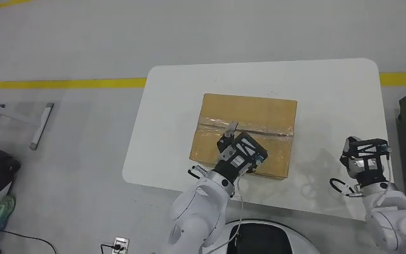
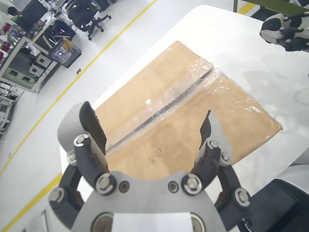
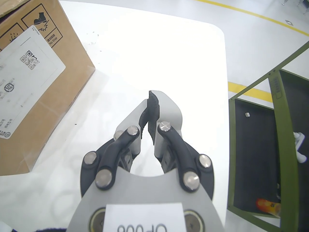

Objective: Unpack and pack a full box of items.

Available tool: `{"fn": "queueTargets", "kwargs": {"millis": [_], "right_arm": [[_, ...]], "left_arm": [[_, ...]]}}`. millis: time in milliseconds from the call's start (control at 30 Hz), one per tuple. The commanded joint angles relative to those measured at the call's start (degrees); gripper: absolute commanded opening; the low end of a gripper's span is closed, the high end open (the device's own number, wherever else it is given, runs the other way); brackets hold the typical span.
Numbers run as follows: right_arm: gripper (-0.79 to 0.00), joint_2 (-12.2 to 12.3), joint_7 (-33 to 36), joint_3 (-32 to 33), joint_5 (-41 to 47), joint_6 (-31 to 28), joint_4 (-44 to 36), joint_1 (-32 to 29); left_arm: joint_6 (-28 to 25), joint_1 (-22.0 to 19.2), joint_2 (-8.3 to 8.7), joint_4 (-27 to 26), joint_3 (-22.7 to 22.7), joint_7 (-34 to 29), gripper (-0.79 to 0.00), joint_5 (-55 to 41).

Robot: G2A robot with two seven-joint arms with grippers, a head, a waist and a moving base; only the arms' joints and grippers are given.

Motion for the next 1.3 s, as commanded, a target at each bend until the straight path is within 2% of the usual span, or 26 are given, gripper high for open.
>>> {"fn": "queueTargets", "kwargs": {"millis": [0,100,400,600,767,800,900,1100,1200,1233,1267], "right_arm": [[-0.785,0.0,-0.1,0.1,0.1,-0.1,-0.1,-0.2],[-0.785,-0.1,-0.3,-0.1,0.2,-0.2,-0.2,-0.4],[-0.785,-0.4,-0.3,-0.5,-0.4,0.3,-0.8,-0.5],[-0.785,-0.7,0.2,-0.1,1.2,1.4,-0.2,-1.2],[-0.785,-0.8,0.8,0.4,1.7,0.8,0.0,-1.1],[-0.785,-0.8,0.9,0.3,1.8,0.6,0.1,-1.0],[-0.785,-0.9,1.2,-0.1,1.7,0.2,0.2,-0.8],[-0.785,-1.0,1.7,-0.9,1.5,-0.3,0.7,-0.3],[-0.785,-1.1,1.9,-1.1,1.5,-0.5,1.0,0.1],[-0.785,-1.1,1.9,-1.2,1.6,-0.6,1.1,0.2],[-0.785,-1.1,2.0,-1.2,1.6,-0.7,1.1,0.3]], "left_arm": [[-0.1,0.0,0.12,0.3,-0.1,0.6,0.0,1.5],[-0.4,-0.3,0.23,1.9,0.8,1.8,0.0,3.5],[0.2,-7.9,-1.21,9.1,7.3,-2.8,0.0,7.8],[3.5,-10.7,-2.13,14.5,8.6,-3.1,-0.003,8.0],[5.2,-11.4,-2.59,16.2,8.9,-3.2,-0.089,8.1],[5.3,-11.5,-2.65,16.3,9.0,-3.2,-0.114,8.3],[5.7,-11.6,-2.75,16.3,9.0,-2.7,-0.286,9.0],[6.2,-11.5,-2.9,16.8,8.6,-1.3,-0.413,9.6],[7.5,-11.6,-3.02,16.6,8.4,0.2,-0.526,9.8],[8.1,-11.5,-3.08,16.4,8.2,0.7,-0.616,9.4],[8.6,-11.5,-3.11,16.4,8.0,0.9,-0.656,9.5]]}}
